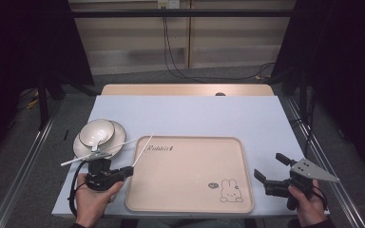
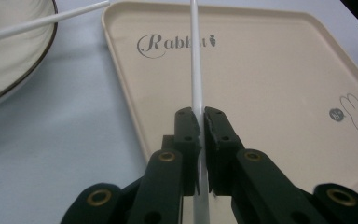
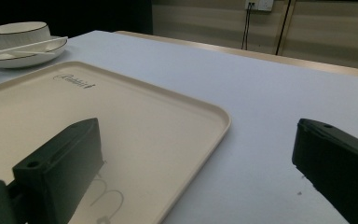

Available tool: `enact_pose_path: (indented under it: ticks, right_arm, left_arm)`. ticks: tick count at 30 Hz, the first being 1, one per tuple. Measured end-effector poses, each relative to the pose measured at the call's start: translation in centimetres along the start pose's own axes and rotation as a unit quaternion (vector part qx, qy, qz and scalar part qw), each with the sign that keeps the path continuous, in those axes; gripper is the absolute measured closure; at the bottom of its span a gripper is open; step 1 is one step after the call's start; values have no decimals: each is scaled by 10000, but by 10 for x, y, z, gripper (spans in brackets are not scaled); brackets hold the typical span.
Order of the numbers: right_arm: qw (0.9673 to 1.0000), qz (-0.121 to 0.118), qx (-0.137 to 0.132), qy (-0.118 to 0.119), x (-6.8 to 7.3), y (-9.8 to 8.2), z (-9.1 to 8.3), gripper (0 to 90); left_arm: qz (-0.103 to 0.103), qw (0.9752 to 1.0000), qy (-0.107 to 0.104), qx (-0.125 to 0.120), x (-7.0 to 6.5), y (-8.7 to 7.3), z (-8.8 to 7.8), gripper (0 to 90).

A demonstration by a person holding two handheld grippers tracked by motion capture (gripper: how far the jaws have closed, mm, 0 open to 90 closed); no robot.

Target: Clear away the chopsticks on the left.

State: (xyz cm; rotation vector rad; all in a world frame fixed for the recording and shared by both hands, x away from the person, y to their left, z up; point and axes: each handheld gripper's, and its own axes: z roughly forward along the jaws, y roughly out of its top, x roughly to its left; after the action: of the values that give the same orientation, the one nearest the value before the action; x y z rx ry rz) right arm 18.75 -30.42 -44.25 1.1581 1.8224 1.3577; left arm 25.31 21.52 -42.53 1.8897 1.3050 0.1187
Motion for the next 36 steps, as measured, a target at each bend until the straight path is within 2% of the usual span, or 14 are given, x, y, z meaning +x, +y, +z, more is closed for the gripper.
enact_pose_path:
  ticks: [6,10,14,15,20,23,24,29,31,34,36]
  right_arm:
    - [10000,-1,-7,2,0,0,0,13]
    - [10000,-26,-12,12,-1,0,0,13]
    - [10000,-3,7,23,0,0,0,13]
    - [10000,-10,-5,17,0,0,0,13]
    - [10000,-10,3,43,0,0,0,13]
    - [10000,-23,1,52,0,0,0,13]
    - [10000,-25,10,49,0,0,0,13]
    - [10000,-30,-3,37,0,0,0,13]
    - [10000,-28,1,51,0,0,-1,13]
    - [10000,-34,-3,36,0,-1,-1,13]
    - [10000,-20,8,65,1,-1,-1,13]
  left_arm:
    - [-314,9989,316,122,-7,0,18,848]
    - [-314,9977,557,232,-10,0,30,848]
    - [-485,9961,675,310,-7,-3,38,848]
    - [-612,9958,623,279,-6,-4,40,847]
    - [-598,9945,753,412,-4,-4,45,847]
    - [-645,9942,751,415,-6,-6,48,847]
    - [-584,9941,772,497,-5,-6,49,847]
    - [-584,9933,792,600,-9,-8,51,846]
    - [-581,9935,810,556,-11,-9,52,845]
    - [-454,9936,851,585,-12,-9,53,844]
    - [-503,9938,810,571,-11,-8,53,842]
